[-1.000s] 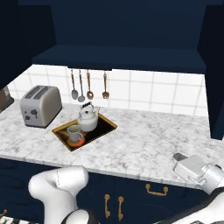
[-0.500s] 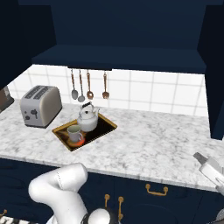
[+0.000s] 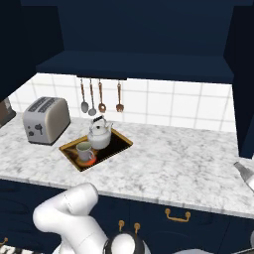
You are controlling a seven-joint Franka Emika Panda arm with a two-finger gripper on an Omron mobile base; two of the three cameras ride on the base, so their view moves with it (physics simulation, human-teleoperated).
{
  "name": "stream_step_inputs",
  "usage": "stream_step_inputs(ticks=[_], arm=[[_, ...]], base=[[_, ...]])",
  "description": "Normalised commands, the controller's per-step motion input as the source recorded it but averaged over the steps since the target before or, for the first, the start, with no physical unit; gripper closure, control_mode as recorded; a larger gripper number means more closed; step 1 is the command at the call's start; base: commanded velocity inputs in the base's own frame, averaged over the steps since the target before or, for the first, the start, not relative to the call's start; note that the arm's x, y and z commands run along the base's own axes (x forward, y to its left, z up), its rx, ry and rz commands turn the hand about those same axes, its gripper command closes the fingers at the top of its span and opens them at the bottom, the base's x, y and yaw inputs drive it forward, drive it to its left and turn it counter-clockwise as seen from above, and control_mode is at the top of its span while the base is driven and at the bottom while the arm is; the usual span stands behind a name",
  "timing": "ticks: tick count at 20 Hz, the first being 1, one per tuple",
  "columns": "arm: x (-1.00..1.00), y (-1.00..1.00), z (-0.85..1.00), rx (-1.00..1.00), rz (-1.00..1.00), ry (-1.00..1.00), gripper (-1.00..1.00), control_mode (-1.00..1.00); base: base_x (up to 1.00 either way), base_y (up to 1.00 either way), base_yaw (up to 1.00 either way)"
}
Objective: Pick the kettle from the counter and place it on the tray. Then pick the mug from the cabinet and place it on the tray. Then close the cabinet doors.
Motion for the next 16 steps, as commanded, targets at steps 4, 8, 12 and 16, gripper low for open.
stream_step_inputs(ticks=[4, 8, 12, 16], arm=[[0.34, -0.38, 0.07, 0.11, 0.00, 0.00, 1.00, -1.00], [0.29, -0.43, -0.04, 0.01, 0.00, 0.00, 1.00, -1.00], [0.25, -0.48, -0.05, 0.03, 0.00, 0.00, 1.00, -1.00], [0.04, -0.31, 0.19, 0.08, 0.00, 0.00, 1.00, -1.00]], base=[[0.00, 0.00, 0.00], [0.00, 0.00, 0.00], [0.00, 0.00, 0.00], [0.00, 0.00, 0.00]])
